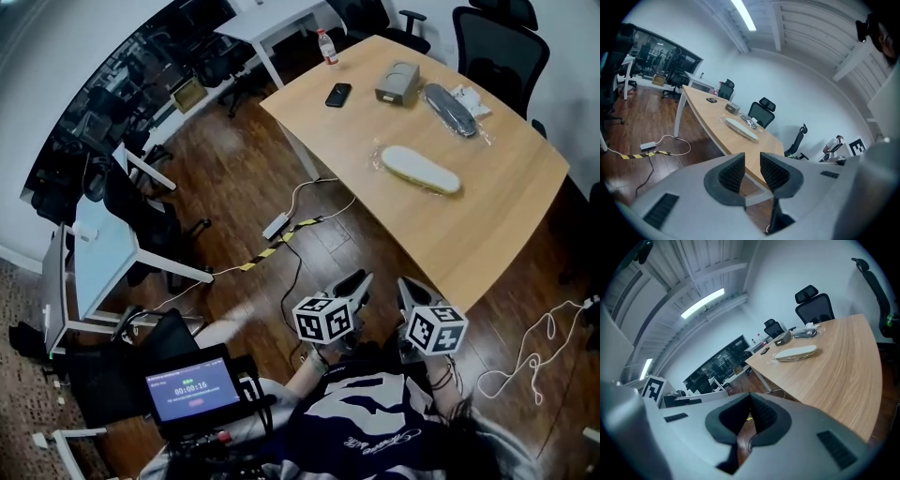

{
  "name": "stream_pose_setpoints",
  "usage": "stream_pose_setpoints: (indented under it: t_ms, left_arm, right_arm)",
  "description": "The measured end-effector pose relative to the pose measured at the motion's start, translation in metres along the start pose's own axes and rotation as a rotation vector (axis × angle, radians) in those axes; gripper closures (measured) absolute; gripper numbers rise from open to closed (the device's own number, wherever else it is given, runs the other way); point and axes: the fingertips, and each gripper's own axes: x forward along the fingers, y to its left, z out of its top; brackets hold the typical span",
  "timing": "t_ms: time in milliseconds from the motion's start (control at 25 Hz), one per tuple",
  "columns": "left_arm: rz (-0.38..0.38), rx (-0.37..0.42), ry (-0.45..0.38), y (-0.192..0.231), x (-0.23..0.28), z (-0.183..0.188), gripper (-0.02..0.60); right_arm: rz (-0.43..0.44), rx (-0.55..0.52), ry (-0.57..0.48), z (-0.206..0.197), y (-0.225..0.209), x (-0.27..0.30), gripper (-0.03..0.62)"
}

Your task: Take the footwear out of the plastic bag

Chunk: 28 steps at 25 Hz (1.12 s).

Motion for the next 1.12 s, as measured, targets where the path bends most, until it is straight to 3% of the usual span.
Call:
stream_pose_setpoints:
  t_ms: [320, 600, 840, 1120]
  left_arm:
    - [-0.076, 0.018, 0.015, -0.020, -0.048, -0.044, 0.476]
    - [-0.080, 0.053, -0.021, -0.030, -0.047, -0.029, 0.476]
    - [-0.072, 0.031, -0.048, -0.045, -0.042, -0.017, 0.476]
    - [-0.084, 0.061, -0.021, -0.077, -0.022, -0.031, 0.476]
  right_arm:
    - [-0.043, -0.027, -0.020, -0.042, 0.039, -0.045, 0.597]
    - [-0.053, -0.092, -0.037, -0.023, 0.039, -0.046, 0.597]
    - [-0.054, -0.107, -0.049, -0.005, 0.034, -0.064, 0.597]
    - [-0.053, -0.083, -0.053, -0.002, 0.005, -0.086, 0.597]
